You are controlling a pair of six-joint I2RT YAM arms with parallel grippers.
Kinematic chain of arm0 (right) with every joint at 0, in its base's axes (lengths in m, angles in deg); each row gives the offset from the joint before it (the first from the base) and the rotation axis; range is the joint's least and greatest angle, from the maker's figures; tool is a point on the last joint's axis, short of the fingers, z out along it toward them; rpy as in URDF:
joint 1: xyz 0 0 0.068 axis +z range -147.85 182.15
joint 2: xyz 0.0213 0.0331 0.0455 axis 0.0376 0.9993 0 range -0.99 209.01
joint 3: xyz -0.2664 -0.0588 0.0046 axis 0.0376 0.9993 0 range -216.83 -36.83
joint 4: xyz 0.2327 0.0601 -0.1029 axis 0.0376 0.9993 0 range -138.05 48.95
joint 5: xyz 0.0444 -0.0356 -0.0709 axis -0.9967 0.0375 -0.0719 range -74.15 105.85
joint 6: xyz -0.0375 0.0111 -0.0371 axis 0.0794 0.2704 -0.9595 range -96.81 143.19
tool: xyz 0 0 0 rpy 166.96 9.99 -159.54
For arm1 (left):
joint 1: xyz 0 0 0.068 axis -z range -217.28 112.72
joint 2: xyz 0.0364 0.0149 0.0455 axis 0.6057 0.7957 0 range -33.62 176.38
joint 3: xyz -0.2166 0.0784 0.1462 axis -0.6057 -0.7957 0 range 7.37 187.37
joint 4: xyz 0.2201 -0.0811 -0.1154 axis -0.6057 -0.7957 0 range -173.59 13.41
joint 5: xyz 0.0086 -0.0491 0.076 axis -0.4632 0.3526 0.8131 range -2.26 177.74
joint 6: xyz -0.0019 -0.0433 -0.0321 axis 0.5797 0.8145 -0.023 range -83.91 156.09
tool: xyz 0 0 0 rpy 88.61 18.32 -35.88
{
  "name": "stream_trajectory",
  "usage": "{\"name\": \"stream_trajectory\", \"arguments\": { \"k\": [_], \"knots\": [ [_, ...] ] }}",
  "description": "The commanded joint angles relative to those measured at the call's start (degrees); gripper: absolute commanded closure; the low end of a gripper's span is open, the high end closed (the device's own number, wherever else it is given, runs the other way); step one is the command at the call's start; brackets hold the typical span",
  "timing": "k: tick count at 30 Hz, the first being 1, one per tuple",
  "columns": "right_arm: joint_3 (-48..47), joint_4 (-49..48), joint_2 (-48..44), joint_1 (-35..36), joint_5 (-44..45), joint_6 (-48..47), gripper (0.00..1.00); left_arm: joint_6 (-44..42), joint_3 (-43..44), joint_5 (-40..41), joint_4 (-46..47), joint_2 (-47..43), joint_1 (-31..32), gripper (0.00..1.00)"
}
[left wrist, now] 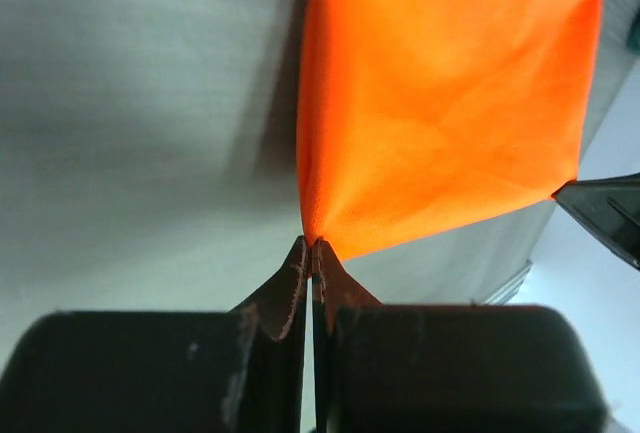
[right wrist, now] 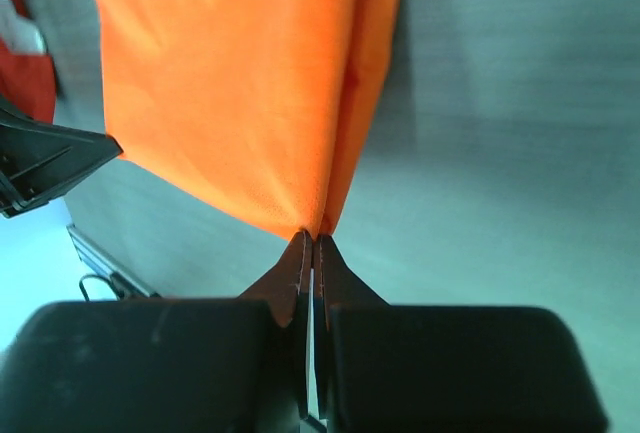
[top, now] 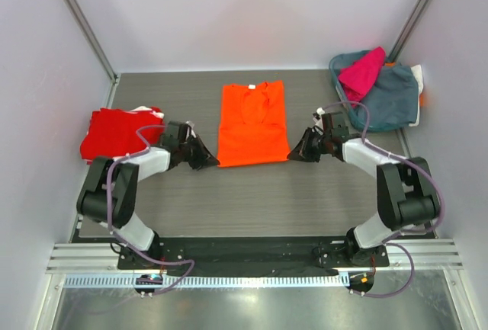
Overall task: Fold and stack the t-shirts
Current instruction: Fold the tshirt
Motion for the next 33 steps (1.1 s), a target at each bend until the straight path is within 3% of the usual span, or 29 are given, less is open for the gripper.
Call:
{"name": "stream_trajectory", "arguments": {
  "k": [1,9,12,19,24,33],
  "knots": [
    [3.9,2.9,-7.3,1.6,0.5,-0.4,0.99,-1.9,-4.4,-1.9,-2.8,-9.3,0.8,1.00],
    [11.3,10.4,-27.9,5.4,3.2,1.4,0.99,1.4,-12.0,2.4,-11.5,-31.4,7.4,1.00],
    [13.4,14.0,-35.4,5.7,3.4,2.3,0.99,2.6,-12.4,6.0,-19.5,-40.6,8.8,1.00],
    [13.1,22.0,-44.8,6.0,4.3,2.1,0.99,5.5,-14.3,5.4,-26.1,-51.2,10.1,1.00],
    [9.8,24.7,-46.2,6.0,5.6,1.9,0.99,6.4,-13.2,6.2,-29.0,-54.3,10.1,1.00],
    [2.2,24.8,-37.5,6.0,11.0,-1.0,0.99,6.9,-8.8,8.1,-27.1,-49.3,10.1,1.00]
  ]
}}
